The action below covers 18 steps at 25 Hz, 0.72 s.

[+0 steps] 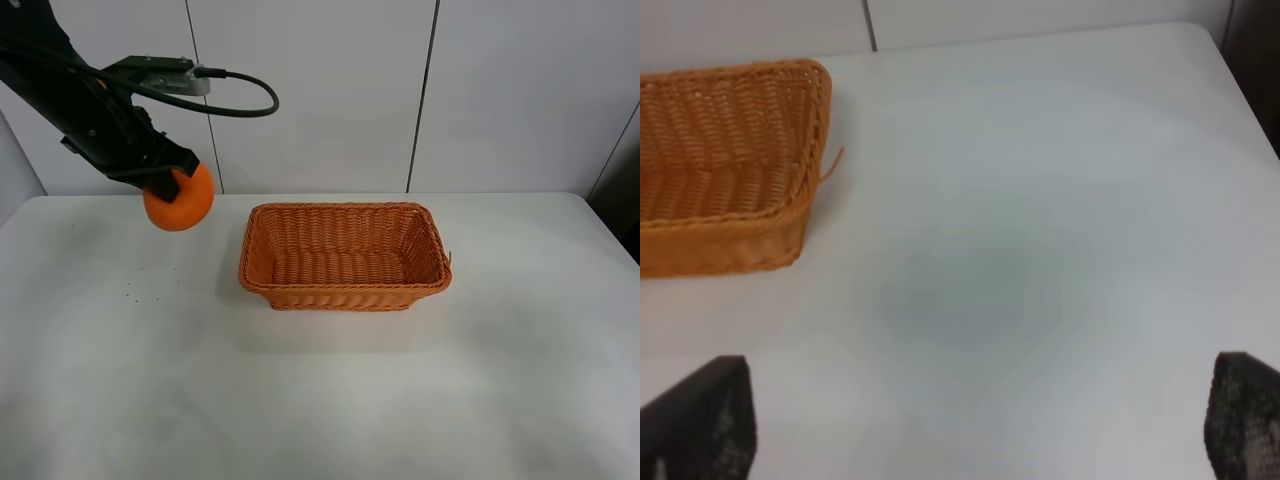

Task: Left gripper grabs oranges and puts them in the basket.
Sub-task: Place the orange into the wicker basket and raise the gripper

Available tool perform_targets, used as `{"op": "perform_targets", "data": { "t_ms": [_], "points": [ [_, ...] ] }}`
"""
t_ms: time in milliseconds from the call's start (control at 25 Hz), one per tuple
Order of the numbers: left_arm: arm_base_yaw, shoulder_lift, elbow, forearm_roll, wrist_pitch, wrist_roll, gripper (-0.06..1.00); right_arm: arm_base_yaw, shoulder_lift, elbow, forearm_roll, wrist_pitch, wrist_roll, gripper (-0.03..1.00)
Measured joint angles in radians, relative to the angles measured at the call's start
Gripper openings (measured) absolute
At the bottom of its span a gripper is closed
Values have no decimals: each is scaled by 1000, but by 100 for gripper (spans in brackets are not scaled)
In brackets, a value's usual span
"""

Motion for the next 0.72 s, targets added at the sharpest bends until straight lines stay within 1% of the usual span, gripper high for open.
{"op": "perform_targets", "data": {
  "t_ms": [120, 320, 480, 720],
  "points": [
    [-60, 24, 0, 1, -4, -10, 13, 0, 0, 0, 0, 0, 0, 69],
    [-125, 93, -16, 2, -18, -15, 13, 0, 0, 0, 0, 0, 0, 69],
    [-163, 144, -89, -5, -27, -24, 13, 0, 0, 0, 0, 0, 0, 69],
    [-247, 252, -237, -18, -22, -25, 13, 0, 0, 0, 0, 0, 0, 69]
  ]
}}
